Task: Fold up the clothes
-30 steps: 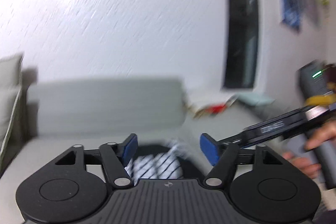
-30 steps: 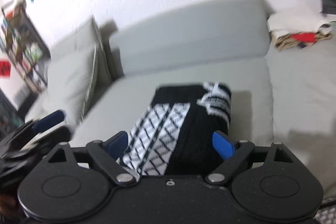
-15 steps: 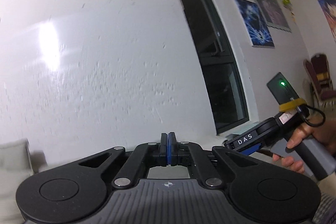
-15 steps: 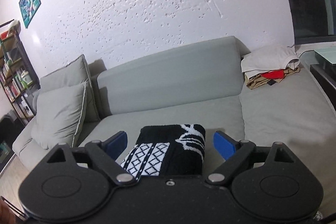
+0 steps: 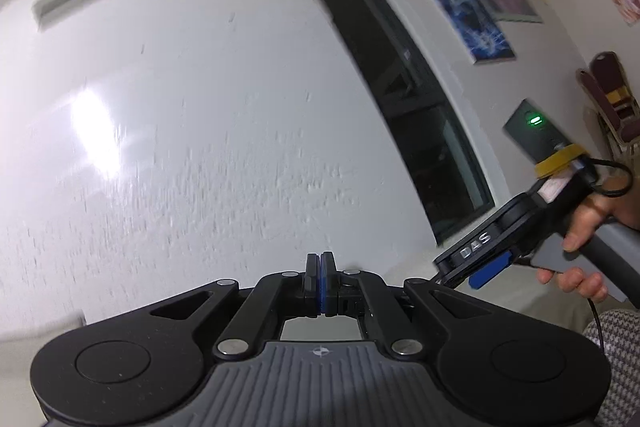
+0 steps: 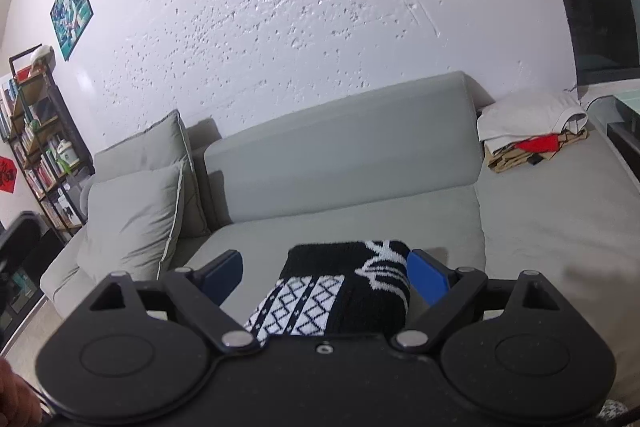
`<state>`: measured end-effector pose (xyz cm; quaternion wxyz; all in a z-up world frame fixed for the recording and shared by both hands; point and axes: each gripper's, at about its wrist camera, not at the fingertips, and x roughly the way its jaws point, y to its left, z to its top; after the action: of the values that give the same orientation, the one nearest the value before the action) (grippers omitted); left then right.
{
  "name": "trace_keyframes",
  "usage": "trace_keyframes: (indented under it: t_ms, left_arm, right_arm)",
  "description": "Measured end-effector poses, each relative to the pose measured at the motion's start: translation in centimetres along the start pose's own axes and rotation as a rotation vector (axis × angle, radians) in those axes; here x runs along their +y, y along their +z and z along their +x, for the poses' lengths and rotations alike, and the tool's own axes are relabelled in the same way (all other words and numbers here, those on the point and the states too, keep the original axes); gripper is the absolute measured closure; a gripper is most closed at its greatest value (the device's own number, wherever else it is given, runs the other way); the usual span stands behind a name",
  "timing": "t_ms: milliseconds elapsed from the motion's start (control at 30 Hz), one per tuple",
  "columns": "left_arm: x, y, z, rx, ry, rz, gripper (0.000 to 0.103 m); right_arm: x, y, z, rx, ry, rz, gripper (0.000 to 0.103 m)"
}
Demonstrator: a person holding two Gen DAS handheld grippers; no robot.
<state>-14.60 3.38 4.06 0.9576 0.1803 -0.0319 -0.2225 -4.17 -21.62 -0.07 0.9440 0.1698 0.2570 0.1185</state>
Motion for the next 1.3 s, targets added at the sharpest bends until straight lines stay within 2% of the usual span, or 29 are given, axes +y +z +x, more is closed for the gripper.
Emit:
trace_keyframes:
  t_ms: [33,100,167,233,267,300,333,367,400,500,633,700,833,900,967,1033,1100,1133,1200,1300]
  left_arm:
    - [0.6,-0.8,1.0,0.061,-0.005,-0.040,0.088]
    - [2.3,-3.2,3.6,0.231,-0.016,-0.145,0.062]
    - [3.8,-6.2,5.6,0.369,-0.003,-0.248,0.058]
    - [5.2,-9.4,7.5,0.499,0.015,-0.351,0.058]
    - [5.7,-10.7,8.2,0.541,0.010,-0.394,0.062]
    - [6.1,-11.8,8.9,0.568,-0.003,-0.431,0.070]
    - [6.5,-12.9,9.5,0.596,-0.017,-0.468,0.076]
    - [6.7,-13.9,10.2,0.617,-0.032,-0.485,0.090]
    - [6.6,-14.6,10.8,0.631,-0.043,-0.478,0.100]
    - [6.1,-16.7,12.5,0.688,-0.038,-0.447,0.101]
    - [5.7,-19.4,14.9,0.788,-0.001,-0.419,0.099]
    - [5.7,-20.3,15.8,0.826,0.018,-0.412,0.098]
    - [6.3,-18.7,15.0,0.816,0.005,-0.424,0.098]
    - [6.8,-17.3,13.9,0.790,-0.013,-0.426,0.097]
    - [7.6,-15.7,13.1,0.735,-0.027,-0.436,0.095]
    - [8.6,-14.0,13.3,0.670,-0.020,-0.449,0.094]
    - [9.0,-13.1,14.8,0.616,0.002,-0.450,0.094]
    - [8.9,-13.2,16.3,0.609,0.008,-0.450,0.094]
    - [8.6,-13.7,19.5,0.614,0.015,-0.456,0.094]
    - [8.3,-15.1,24.0,0.634,0.001,-0.498,0.094]
  right_arm:
    - [0.0,-0.3,0.3,0.014,0.002,-0.005,0.013]
    - [0.2,-1.3,1.3,0.065,0.000,-0.027,0.013]
    - [0.1,-2.7,2.8,0.144,-0.020,-0.041,0.013]
    - [-0.3,-4.4,4.4,0.212,-0.028,-0.037,0.013]
    - [-0.5,-5.3,5.3,0.245,-0.031,-0.036,0.019]
    - [-0.7,-6.1,6.2,0.275,-0.033,-0.038,0.044]
    - [-0.9,-7.0,7.1,0.304,-0.035,-0.041,0.061]
    - [-1.0,-7.7,8.1,0.329,-0.038,-0.045,0.093]
    - [-1.1,-8.3,8.9,0.339,-0.032,-0.049,0.101]
    - [-0.7,-9.6,11.5,0.367,-0.049,-0.101,0.101]
    - [-0.3,-10.6,16.0,0.482,-0.020,-0.089,0.103]
    - [0.3,-11.3,17.4,0.488,-0.024,-0.140,0.103]
    - [0.5,-10.7,16.9,0.515,-0.018,-0.145,0.102]
    - [0.0,-9.1,15.2,0.537,0.017,-0.089,0.095]
    - [-0.5,-7.0,13.0,0.492,0.062,-0.038,0.094]
    - [-1.2,-4.6,11.4,0.389,0.054,-0.018,0.090]
    - [-2.3,-2.6,11.0,0.251,0.007,0.020,0.076]
    - [-3.1,-1.9,11.4,0.178,-0.028,0.051,0.073]
    - [-4.3,-1.2,13.2,0.093,-0.094,0.111,0.073]
    - [-5.4,-0.9,17.6,0.070,-0.130,0.165,0.073]
